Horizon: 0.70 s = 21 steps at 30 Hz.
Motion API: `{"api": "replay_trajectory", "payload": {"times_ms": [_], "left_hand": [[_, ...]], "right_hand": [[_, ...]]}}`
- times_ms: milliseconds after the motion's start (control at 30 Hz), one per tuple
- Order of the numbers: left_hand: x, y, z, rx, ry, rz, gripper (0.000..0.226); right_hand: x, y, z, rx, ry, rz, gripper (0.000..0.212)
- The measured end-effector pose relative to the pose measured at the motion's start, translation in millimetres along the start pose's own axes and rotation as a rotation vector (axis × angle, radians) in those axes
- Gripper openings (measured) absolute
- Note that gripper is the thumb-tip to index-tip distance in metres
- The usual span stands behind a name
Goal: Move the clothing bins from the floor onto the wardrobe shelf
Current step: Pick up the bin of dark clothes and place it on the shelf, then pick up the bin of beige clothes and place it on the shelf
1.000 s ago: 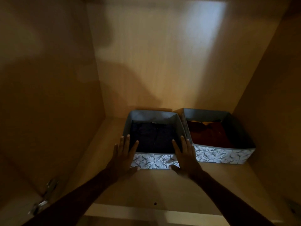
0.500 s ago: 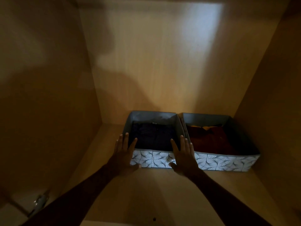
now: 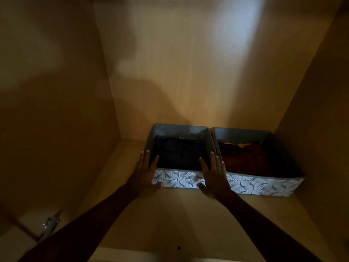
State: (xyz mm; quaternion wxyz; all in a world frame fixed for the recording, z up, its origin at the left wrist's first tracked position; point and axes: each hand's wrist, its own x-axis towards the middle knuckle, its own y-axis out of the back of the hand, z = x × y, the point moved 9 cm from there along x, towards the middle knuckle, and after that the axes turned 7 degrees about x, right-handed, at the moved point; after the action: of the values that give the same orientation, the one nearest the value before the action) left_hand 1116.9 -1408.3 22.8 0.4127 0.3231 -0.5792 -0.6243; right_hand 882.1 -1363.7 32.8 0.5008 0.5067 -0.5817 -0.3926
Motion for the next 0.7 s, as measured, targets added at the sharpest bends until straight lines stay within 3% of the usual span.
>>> {"api": "replay_trajectory", "payload": {"times_ms": [200,333,467,567,700], "left_hand": [[-38,9,2,-0.328,0.144,0.239,0.09],[-73,4,4,-0.551,0.246,0.354,0.074],[-122,-11,5,-1.03,0.419,0.428,0.049],[-158,-24,8,-1.279,0.512,0.46,0.034],[-224,-45,16,-1.307,0.611,0.474,0.031]], "right_hand": [[-39,4,-16,0.168,0.057,0.121,0.087],[-69,5,-25,0.428,-0.037,0.164,0.076],[-101,-17,-36,0.958,-0.175,0.023,0.068],[-125,-29,-52,1.173,-0.228,-0.063,0.056],[-162,-53,-82,1.451,-0.257,-0.225,0.047]]}}
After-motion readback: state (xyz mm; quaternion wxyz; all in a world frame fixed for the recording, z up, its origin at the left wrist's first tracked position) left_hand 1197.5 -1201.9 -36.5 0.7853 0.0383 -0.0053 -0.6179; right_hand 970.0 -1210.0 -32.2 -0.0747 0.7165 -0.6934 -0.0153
